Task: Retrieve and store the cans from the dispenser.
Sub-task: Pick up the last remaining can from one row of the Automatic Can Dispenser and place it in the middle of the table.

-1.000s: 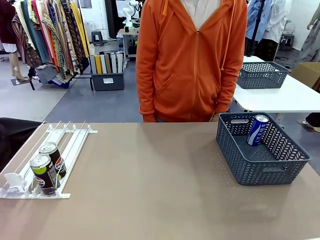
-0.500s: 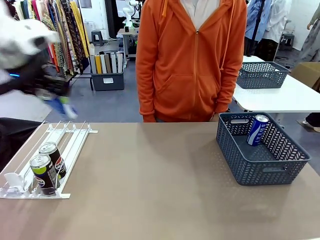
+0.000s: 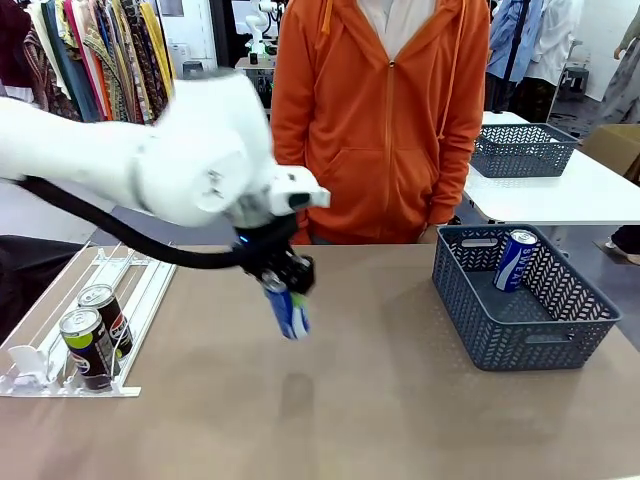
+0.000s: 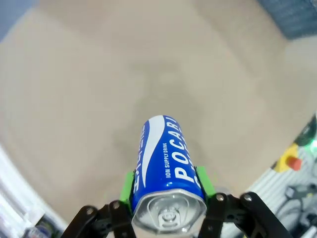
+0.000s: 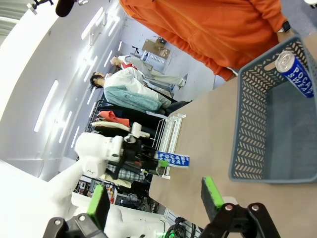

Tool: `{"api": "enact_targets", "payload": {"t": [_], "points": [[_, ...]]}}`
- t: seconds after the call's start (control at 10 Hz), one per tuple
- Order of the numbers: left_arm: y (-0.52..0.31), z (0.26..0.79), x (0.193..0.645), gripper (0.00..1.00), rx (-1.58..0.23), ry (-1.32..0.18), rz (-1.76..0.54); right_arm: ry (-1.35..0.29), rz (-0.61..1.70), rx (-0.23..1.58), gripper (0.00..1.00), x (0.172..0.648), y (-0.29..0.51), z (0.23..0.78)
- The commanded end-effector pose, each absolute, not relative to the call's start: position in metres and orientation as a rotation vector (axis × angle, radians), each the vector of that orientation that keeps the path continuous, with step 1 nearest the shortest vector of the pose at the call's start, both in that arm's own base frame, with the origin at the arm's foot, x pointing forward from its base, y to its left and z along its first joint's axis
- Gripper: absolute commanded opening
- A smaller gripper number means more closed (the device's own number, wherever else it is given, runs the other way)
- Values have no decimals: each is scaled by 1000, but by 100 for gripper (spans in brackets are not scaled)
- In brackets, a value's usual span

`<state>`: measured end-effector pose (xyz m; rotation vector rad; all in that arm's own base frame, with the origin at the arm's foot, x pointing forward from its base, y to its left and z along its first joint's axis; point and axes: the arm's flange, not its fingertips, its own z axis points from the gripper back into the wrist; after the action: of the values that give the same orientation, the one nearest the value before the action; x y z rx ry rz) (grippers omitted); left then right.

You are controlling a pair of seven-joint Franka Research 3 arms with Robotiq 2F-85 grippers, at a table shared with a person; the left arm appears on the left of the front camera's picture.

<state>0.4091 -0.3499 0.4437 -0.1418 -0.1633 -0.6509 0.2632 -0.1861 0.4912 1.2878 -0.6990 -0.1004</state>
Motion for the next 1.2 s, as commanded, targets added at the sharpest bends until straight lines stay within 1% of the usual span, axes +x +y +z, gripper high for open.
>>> {"api": "enact_targets", "payload": {"t": [0.0, 0.2, 0.4, 0.7, 0.8, 0.9, 1.0, 1.1], "points": [[-383, 440, 427, 0, -83, -130, -823, -727, -96, 1308, 100, 266, -185, 495], [-405, 421, 425, 0, -62, -99, -872, -727, -96, 1308, 100, 266, -185, 495], [-413, 405, 426, 0, -30, -56, -838, -727, -96, 1308, 100, 266, -185, 495], [-415, 403, 426, 0, -10, -62, -840, -727, -96, 1308, 100, 266, -185, 495], [-414, 403, 427, 21, -8, -64, -841, -727, -96, 1308, 100, 266, -185, 495], [-413, 403, 427, 79, -9, -62, -838, -727, -96, 1308, 100, 266, -185, 495], [-412, 405, 426, 100, -3, -74, -837, -727, -96, 1308, 100, 266, -185, 495], [-411, 410, 425, 100, -5, -93, -831, -727, -96, 1308, 100, 266, -185, 495]]}}
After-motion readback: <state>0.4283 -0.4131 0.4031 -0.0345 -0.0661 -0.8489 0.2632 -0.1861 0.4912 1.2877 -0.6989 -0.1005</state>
